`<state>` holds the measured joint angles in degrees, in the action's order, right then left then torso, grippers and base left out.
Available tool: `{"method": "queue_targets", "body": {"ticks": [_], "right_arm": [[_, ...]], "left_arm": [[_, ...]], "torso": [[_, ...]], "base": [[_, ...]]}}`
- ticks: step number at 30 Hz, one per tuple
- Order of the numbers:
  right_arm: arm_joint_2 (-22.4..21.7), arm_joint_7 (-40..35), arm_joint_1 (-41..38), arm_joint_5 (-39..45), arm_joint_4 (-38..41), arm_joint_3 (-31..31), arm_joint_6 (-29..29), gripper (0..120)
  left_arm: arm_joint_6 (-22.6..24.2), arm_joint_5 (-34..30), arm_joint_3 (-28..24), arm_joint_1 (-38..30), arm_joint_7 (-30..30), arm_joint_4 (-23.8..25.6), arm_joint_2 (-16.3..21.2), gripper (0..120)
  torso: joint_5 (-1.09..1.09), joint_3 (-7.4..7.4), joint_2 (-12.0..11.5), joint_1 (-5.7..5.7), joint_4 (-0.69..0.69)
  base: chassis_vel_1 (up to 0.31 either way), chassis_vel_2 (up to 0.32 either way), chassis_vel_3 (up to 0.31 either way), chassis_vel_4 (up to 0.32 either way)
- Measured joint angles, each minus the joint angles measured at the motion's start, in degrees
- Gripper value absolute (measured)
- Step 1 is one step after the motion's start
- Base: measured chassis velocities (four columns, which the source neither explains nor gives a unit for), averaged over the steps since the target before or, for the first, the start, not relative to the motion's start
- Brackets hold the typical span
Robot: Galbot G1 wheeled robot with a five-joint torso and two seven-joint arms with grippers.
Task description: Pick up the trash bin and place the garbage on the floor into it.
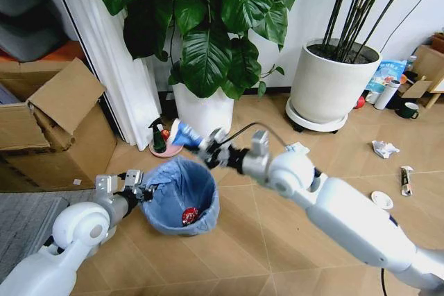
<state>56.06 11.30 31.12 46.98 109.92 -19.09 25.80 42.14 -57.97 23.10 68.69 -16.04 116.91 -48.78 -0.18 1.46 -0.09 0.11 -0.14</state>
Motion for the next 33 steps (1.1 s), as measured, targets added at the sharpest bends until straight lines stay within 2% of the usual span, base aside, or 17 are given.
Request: {"method": "queue_targets", "body": {"ticks": [1,5,6,9,10,13,14,17,18,21,23,27,31,33], "right_arm": [[0.0,0.0,0.0,0.0,0.0,0.0,0.0,2],[-0.23,-0.29,0.41,-0.57,0.53,-1.46,0.94,19],[-0.23,-0.29,0.41,-0.57,0.53,-1.46,0.94,19],[-0.12,-0.49,0.74,-1.58,0.25,-2.29,0.94,34],[-0.12,-0.49,0.74,-1.58,0.25,-2.29,0.94,34],[0.12,-0.77,0.92,-2.08,-0.12,-2.93,0.88,49],[0.12,-0.77,0.92,-2.08,-0.12,-2.93,0.88,49],[0.48,-0.89,0.98,-2.31,-0.5,-3.39,0.79,64],[0.48,-0.89,0.98,-2.31,-0.5,-3.39,0.79,64],[0.85,-0.95,0.96,-2.35,-0.78,-3.65,0.75,79],[1.0,-0.99,0.93,-2.36,-0.86,-3.65,0.73,83],[2.13,-2.27,0.74,-2.05,-1.32,-2.69,0.31,98],[3.03,-4.97,0.6,-1.38,-2.5,-0.86,-0.01,100],[3.48,-7.22,0.57,-1.04,-4.98,1.98,-0.28,100]], "left_arm": [[0.0,0.0,0.0,0.0,0.0,0.0,0.0,2],[0.0,-0.25,-0.01,-0.05,-0.14,-0.29,0.0,2],[0.0,-0.25,-0.01,-0.05,-0.14,-0.29,0.0,2],[0.0,-0.33,-0.03,-0.26,-0.15,-0.36,0.0,2],[0.0,-0.33,-0.03,-0.26,-0.15,-0.36,0.0,2],[0.0,-0.37,-0.02,-0.29,-0.13,-0.4,0.08,2],[0.0,-0.37,-0.02,-0.29,-0.13,-0.4,0.08,2],[0.0,-0.44,0.15,-0.25,-0.06,-0.39,0.13,2],[0.0,-0.44,0.15,-0.25,-0.06,-0.39,0.13,2],[0.0,-0.48,0.44,-0.13,0.04,-0.4,0.26,2],[0.0,-0.48,0.56,-0.08,0.08,-0.39,0.3,2],[0.0,-0.49,0.94,0.14,0.27,-0.52,0.31,2],[0.0,-0.39,1.21,0.45,0.4,-0.6,0.13,2],[0.0,0.0,1.69,1.23,0.89,-0.6,0.05,2]], "torso": [[0.0,0.0,0.0,0.0,0.0],[0.0,0.0,0.0,0.0,0.01],[0.0,0.0,0.0,0.0,0.01],[0.0,0.0,0.0,0.0,0.01],[0.0,0.0,0.0,0.0,0.01],[0.0,0.0,0.0,0.0,0.01],[0.0,0.0,0.0,0.0,0.01],[0.0,0.0,0.0,0.0,0.01],[0.0,0.0,0.0,0.0,0.01],[0.0,0.0,0.01,0.0,0.01],[0.0,0.0,0.01,0.0,0.01],[0.0,0.0,0.01,0.0,0.01],[0.0,0.0,0.01,0.0,0.01],[0.0,0.0,0.01,0.0,0.02]], "base": [[0.0,0.0,0.0,0.0],[0.0,0.0,0.0,0.0],[0.0,0.0,0.0,0.0],[0.0,0.0,0.0,0.0],[0.0,0.0,0.0,0.0],[0.0,0.0,0.0,0.0],[0.0,0.0,0.0,0.0],[0.0,0.0,0.0,0.0],[0.0,0.0,0.0,0.0],[0.0,0.0,0.0,0.0],[0.0,0.0,0.0,0.0],[0.0,0.0,0.0,0.0],[0.0,0.0,0.0,0.0],[0.0,0.0,0.0,0.0]]}}
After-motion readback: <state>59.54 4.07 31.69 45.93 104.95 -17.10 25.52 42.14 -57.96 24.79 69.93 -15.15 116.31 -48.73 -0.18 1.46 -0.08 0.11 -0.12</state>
